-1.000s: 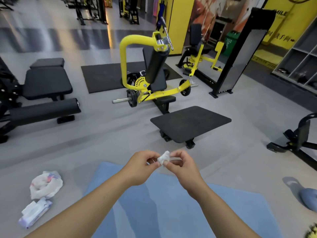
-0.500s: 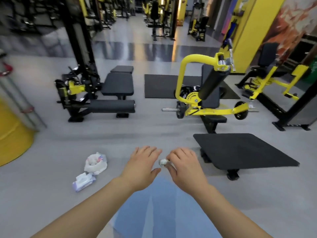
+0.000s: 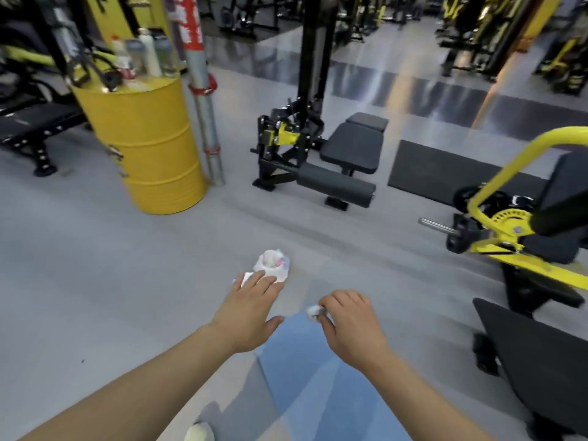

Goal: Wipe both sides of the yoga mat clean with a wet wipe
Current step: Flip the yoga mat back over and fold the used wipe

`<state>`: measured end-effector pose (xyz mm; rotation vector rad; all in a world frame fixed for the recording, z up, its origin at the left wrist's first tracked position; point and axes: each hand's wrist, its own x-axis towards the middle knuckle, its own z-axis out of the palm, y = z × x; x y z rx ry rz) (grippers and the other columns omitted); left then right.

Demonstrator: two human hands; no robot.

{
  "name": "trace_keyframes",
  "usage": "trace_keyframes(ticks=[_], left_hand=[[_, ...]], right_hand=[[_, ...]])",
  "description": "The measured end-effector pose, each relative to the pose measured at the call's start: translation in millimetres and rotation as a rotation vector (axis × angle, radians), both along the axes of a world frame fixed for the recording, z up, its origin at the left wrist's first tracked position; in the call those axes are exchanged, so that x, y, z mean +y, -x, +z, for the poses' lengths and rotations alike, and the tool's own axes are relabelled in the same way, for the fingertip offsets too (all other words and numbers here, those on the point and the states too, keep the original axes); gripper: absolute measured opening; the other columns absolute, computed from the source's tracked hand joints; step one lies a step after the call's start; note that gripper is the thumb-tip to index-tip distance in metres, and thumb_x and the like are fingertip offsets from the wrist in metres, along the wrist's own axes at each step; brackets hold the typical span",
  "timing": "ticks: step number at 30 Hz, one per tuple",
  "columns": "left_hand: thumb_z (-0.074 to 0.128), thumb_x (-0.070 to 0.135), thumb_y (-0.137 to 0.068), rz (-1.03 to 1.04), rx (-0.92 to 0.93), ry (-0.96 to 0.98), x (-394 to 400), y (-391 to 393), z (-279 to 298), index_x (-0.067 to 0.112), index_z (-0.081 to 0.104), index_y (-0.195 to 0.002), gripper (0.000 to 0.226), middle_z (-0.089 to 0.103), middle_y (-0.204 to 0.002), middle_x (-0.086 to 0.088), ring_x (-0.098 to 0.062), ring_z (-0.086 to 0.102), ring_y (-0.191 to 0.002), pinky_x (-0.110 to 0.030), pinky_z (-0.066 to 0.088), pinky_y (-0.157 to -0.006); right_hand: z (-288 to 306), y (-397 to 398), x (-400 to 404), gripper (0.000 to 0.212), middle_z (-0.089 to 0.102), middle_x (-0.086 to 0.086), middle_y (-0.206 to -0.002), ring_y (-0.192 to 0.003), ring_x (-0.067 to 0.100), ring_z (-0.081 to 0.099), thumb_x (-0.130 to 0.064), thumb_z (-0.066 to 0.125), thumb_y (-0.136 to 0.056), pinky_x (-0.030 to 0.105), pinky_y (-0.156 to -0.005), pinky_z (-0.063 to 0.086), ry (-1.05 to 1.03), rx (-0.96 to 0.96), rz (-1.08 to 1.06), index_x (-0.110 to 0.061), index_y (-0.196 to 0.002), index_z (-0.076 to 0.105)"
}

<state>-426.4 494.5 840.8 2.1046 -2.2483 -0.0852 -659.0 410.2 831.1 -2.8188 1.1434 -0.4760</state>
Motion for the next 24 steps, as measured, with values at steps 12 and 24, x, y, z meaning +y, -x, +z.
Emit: trace_keyframes(ticks=[12,24], left_hand=[[0.055,0.053,-0.083,0.108,0.047,-0.051,-53,-232,-24,0.017,0.06,-0.128,0.058,0.062,-0.126,-0.003,-0.032,0.057,-0.121,-0.053,0.044,-0.103],[0.056,0.047,-0.094,0.045,0.116,-0.154,-204,-334,-92,0.017,0.05,-0.141,0.056,0.053,-0.139,-0.002,-0.027,0.047,-0.132,-0.042,0.036,-0.112]], right_hand=[[-37,-251,-80,0.011,0.057,-0.004,-0.086,-0.088,0.023,0.055,-0.028,0.064,-0.08,0.035,-0.077,0.041,-0.046,0.018,0.025,-0.022,-0.089,0.061],[-123,-339,-210,0.014,0.058,-0.007,-0.08,-0.075,0.02,0.055,-0.027,0.075,-0.077,0.031,-0.069,0.039,-0.174,0.074,-0.09,-0.023,-0.082,0.063]])
